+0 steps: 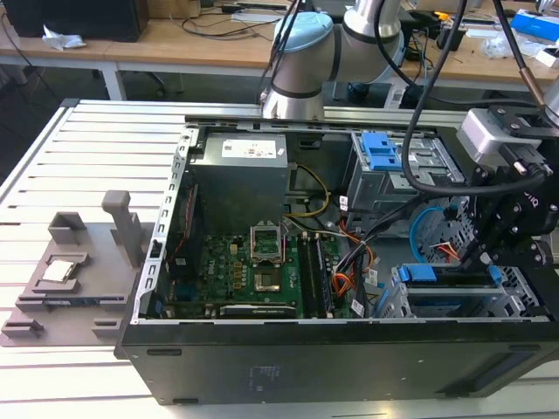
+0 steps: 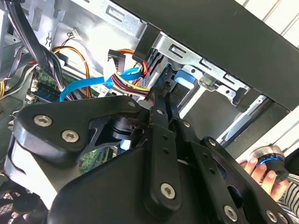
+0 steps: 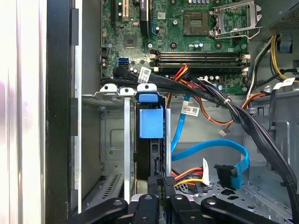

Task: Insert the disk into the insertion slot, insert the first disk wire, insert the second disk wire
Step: 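Insert the first disk wire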

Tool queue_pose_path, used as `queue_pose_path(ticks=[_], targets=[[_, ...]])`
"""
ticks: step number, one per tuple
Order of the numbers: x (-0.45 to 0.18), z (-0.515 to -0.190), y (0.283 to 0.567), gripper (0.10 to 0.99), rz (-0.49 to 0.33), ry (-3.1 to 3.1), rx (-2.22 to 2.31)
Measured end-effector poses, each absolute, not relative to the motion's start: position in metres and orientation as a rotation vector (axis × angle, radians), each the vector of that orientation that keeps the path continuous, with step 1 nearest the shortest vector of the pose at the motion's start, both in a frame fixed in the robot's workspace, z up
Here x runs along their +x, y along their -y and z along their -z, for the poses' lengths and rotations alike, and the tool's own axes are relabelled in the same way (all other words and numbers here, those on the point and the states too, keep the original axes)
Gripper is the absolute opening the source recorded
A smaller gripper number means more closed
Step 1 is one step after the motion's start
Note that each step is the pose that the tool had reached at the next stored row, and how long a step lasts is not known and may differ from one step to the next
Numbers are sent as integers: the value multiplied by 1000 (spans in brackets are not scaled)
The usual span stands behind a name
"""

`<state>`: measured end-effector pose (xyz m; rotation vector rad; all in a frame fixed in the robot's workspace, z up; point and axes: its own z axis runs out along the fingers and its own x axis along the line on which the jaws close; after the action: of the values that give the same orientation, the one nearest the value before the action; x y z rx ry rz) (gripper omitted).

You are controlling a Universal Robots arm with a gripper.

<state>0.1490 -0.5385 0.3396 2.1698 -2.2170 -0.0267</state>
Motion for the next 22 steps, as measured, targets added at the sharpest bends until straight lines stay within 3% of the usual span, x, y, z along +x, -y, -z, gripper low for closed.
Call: queue_pose_path(ticks=[4, 5, 11, 12, 13, 15, 22], targets=[[149, -339, 538, 173, 28, 2218, 2171], [149, -339, 538, 235, 28, 2217, 2171], [149, -359, 538, 235, 25, 2216, 2169], [149, -364, 538, 220, 24, 2216, 2169], [149, -371, 538, 106, 23, 2216, 2168], [149, -388, 538, 106, 22, 2215, 2168], [149, -388, 538, 106, 22, 2215, 2168]])
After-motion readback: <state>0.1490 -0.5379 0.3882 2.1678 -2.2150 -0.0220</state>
